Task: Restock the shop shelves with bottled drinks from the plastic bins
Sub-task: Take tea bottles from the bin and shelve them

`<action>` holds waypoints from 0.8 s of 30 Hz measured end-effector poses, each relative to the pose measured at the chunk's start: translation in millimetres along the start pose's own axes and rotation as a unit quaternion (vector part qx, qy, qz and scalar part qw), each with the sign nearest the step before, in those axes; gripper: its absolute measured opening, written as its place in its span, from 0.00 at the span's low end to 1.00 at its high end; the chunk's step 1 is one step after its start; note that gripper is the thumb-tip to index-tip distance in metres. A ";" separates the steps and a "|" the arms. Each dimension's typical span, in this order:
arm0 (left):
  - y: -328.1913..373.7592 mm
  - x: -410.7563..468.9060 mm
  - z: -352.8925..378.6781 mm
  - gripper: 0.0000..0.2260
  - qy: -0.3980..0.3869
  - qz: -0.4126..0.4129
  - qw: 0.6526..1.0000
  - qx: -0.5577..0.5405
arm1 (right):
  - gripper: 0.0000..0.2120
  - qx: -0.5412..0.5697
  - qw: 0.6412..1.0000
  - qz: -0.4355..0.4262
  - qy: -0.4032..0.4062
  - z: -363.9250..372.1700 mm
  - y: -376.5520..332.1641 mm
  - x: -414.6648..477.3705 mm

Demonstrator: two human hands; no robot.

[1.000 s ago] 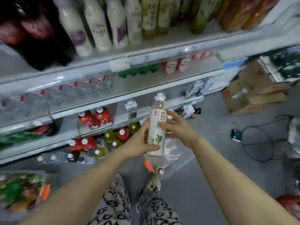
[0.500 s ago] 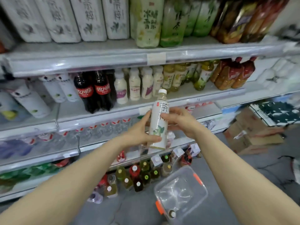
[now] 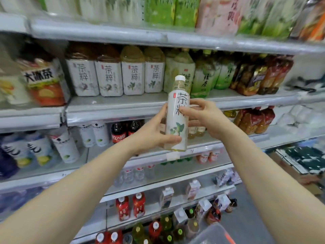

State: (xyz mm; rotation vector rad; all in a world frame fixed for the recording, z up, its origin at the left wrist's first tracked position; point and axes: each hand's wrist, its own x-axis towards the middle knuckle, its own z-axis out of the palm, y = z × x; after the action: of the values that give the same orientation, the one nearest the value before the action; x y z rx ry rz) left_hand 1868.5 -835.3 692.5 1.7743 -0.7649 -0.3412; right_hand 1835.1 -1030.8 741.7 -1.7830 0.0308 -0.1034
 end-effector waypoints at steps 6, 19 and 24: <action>33.7 -7.6 -38.3 0.48 0.030 0.041 0.998 0.027 | 0.21 -0.010 0.997 -0.069 0.014 19.2 -48.2 3.4; 137.0 0.8 -116.9 0.49 0.102 0.099 0.987 0.076 | 0.16 0.017 0.983 -0.184 -0.013 31.3 -174.2 39.4; 169.4 12.0 -142.1 0.48 0.137 0.105 0.982 0.077 | 0.16 0.018 0.976 -0.218 -0.021 36.6 -216.1 62.0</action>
State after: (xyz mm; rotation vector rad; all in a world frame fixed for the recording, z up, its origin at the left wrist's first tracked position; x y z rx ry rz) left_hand 1904.3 -766.6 900.0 1.8161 -0.7870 0.1041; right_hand 1892.4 -953.9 948.3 -1.7293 -0.3923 -0.3790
